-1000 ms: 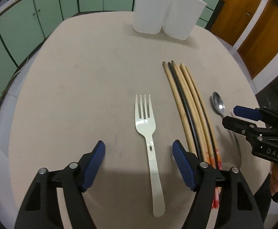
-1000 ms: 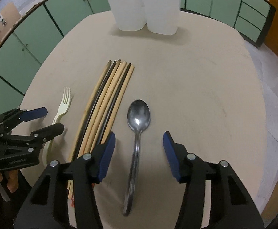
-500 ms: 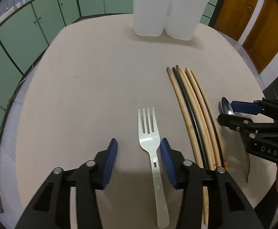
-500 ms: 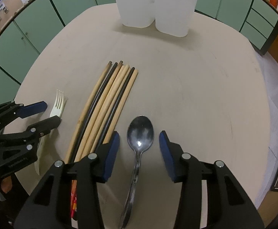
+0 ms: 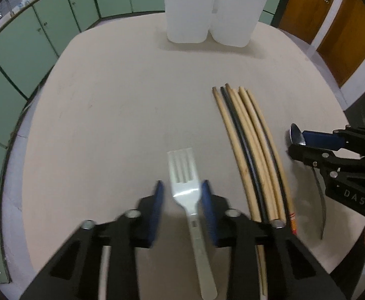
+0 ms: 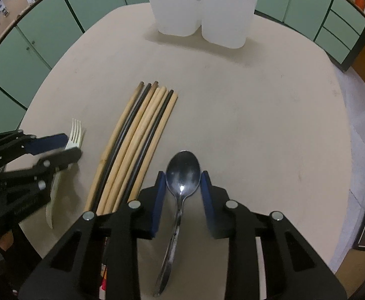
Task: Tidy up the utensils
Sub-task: 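Lift the fork with the left gripper while the right gripper carries the spoon toward the white holder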
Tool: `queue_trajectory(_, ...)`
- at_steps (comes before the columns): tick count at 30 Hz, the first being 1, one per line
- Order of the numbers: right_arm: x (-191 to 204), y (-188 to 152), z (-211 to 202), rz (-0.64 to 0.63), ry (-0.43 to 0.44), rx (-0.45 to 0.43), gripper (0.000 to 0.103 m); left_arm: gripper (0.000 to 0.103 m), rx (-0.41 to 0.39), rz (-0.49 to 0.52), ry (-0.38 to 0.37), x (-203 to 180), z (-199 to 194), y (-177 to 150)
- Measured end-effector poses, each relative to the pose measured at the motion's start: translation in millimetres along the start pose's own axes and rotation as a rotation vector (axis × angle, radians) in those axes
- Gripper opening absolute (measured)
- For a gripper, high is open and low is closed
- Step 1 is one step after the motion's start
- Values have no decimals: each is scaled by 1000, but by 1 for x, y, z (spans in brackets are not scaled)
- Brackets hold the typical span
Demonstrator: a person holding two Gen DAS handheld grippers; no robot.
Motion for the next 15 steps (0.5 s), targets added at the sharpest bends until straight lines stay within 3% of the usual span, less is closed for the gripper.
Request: queue_trajectory(15,5,-4,-74,-17,-6,-153,28,20,-220,-8,-120,3,-80,18)
Point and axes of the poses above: each gripper's, at about its wrist camera, not at the fingertips, and z roughly the way its jaws point, x to its left, y to its top, the point moved 9 cm from there along z, roughly the way its jaws point, and after that the axes turned 4 degrees about -z, right-handed, at the moved point
